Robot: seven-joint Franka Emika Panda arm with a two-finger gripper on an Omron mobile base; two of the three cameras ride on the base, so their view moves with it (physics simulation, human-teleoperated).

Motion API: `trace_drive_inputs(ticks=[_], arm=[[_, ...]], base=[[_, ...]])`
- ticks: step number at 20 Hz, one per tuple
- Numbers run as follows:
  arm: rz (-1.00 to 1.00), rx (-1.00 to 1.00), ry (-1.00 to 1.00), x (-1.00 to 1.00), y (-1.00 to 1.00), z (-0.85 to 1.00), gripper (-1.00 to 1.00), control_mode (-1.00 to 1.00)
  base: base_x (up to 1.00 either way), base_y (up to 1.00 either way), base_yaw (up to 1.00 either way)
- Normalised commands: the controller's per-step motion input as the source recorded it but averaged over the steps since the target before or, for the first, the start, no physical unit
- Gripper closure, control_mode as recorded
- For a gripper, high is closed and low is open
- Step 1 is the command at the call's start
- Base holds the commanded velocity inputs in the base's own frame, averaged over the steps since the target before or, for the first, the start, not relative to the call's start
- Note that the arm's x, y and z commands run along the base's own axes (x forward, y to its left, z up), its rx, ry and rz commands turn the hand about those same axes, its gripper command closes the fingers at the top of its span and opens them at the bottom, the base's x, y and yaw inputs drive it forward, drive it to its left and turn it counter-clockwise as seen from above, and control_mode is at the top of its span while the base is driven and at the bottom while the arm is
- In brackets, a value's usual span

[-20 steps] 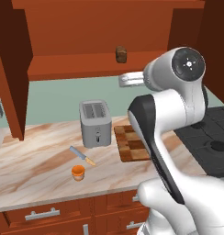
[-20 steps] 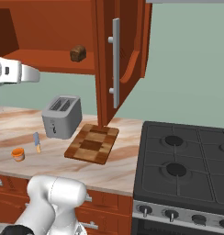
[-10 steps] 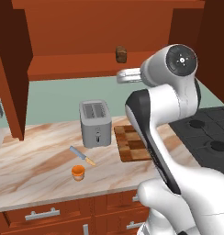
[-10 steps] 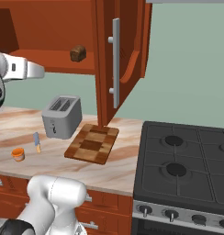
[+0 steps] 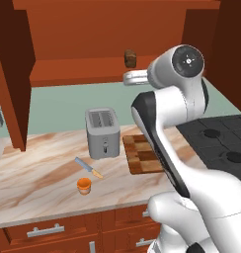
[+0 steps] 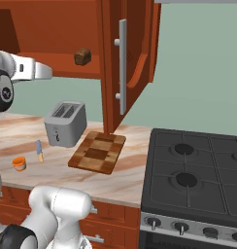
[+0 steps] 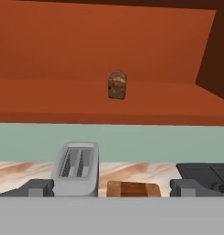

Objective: Pick the bread, place it on the cutting board, pick the jam, place it on the counter, and close the cabinet.

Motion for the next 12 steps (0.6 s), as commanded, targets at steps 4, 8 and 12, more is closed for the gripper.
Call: trace_drive_inputs(ticks=[4, 8, 12], arm=[[0.00, 0.00, 0.00, 0.29, 0.00, -0.01, -1.00, -1.00], [0.00, 0.00, 0.00, 0.30, 0.00, -0.01, -1.00, -1.00], [0.00, 0.00, 0.00, 0.24, 0.00, 0.00, -1.00, -1.00]], base=[[0.00, 0.00, 0.00], [0.00, 0.00, 0.00], [0.00, 0.00, 0.00]])
